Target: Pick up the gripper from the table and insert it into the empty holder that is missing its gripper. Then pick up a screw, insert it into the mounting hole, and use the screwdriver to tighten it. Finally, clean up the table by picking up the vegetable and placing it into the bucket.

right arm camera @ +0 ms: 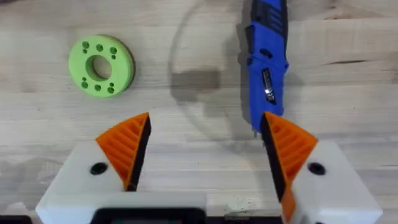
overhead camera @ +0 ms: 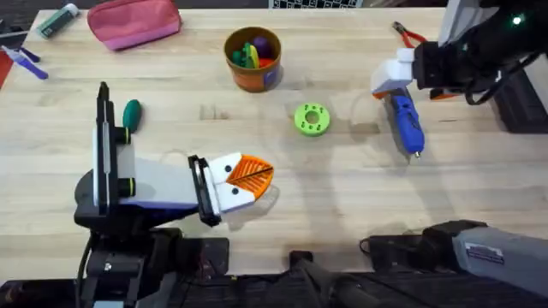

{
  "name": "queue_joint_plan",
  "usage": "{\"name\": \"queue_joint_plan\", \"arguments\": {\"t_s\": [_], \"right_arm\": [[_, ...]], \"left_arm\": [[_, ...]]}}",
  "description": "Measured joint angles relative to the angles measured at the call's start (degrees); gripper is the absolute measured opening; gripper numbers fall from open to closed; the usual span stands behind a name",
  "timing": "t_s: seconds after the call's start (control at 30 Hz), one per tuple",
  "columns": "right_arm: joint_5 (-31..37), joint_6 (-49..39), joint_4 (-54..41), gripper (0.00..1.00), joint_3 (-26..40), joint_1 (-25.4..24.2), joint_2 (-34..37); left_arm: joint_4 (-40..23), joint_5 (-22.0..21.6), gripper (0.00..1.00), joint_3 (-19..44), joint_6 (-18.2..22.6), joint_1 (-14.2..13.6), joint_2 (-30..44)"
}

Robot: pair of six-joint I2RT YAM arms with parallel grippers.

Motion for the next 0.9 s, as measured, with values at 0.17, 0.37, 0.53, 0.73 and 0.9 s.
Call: {"name": "queue_joint_plan", "arguments": {"t_s": [0.17, 0.37, 0.53, 0.73, 0.9], "right_arm": [[0.0, -0.3, 0.3, 0.994, 0.0, 0.0, 0.0], [0.4, -0.9, 0.7, 0.994, 0.0, -2.2, 0.5], [0.4, -1.1, 1.1, 0.994, 0.0, -5.0, 3.2], [0.4, -3.7, 3.7, 0.993, 0.0, -7.3, 5.5], [0.4, -8.6, 6.1, 0.987, 0.0, -9.0, 6.4]], "left_arm": [[0.0, 0.0, 0.02, 0.0, 0.0, 0.0, 0.0], [0.0, 0.0, 0.02, 0.0, 0.0, 0.0, 0.0], [0.0, 0.0, 0.02, 0.0, 0.0, 0.0, 0.0], [0.0, 0.0, 0.02, 0.0, 0.0, 0.0, 0.0], [0.0, 0.0, 0.02, 0.0, 0.0, 0.0, 0.0]]}}
